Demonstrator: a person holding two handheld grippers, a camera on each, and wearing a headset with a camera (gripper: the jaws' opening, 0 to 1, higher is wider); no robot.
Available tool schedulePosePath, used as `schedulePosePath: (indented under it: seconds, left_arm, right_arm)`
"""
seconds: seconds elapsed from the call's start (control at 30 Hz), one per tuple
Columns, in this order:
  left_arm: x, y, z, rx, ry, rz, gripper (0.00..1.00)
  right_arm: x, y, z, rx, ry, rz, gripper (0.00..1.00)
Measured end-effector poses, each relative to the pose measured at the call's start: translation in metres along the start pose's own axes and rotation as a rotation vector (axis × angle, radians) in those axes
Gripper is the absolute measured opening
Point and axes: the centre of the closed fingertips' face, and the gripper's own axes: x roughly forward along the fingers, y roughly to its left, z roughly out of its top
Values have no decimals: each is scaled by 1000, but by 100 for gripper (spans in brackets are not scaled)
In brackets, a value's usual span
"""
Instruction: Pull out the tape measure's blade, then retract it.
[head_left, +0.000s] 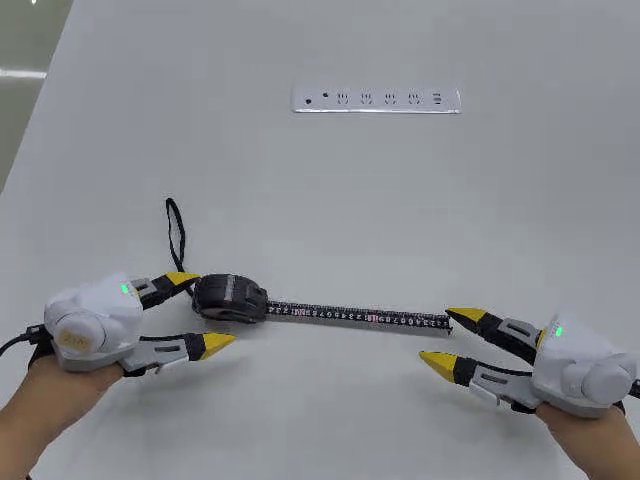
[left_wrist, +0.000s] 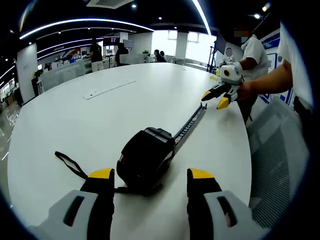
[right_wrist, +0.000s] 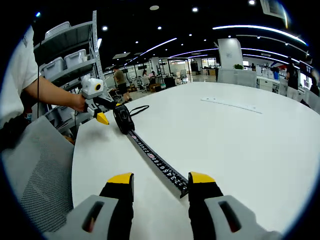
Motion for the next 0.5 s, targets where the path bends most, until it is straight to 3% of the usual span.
schedulePosePath:
  seconds: [0.5]
  left_arm:
    - [-20, 4, -8, -83, -30, 103, 58]
  right_arm:
    - [-9, 10, 13, 33, -36, -65, 46]
